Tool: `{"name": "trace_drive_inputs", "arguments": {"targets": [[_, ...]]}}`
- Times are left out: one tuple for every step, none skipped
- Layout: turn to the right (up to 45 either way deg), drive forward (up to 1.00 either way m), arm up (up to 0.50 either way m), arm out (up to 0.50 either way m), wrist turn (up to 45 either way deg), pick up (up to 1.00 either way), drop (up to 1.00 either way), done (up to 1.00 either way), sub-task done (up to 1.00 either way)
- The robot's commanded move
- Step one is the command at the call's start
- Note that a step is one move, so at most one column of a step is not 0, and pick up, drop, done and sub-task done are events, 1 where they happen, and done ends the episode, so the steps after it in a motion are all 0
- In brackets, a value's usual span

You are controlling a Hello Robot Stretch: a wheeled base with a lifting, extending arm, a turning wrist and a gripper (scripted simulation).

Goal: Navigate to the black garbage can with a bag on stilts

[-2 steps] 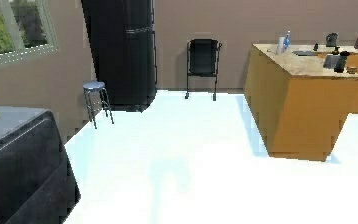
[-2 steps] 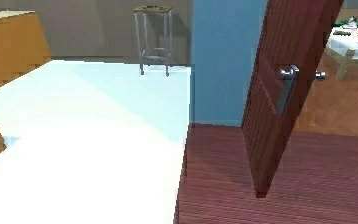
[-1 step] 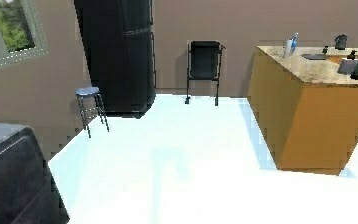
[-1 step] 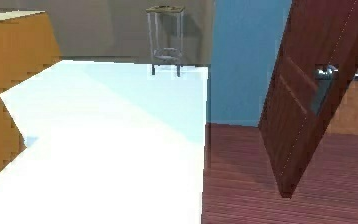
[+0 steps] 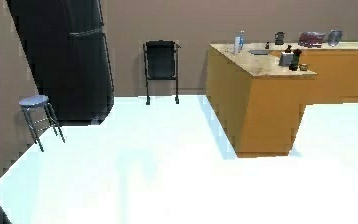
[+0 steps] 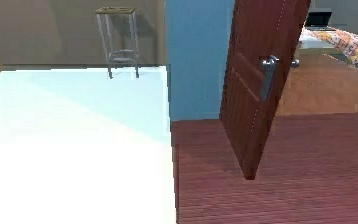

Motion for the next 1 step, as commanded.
{"name": "trace_drive_inputs", "arguments": {"targets": [[0.0, 1.00, 0.00, 0.00, 0.0, 0.00, 0.00, 0.00, 0.00]]}}
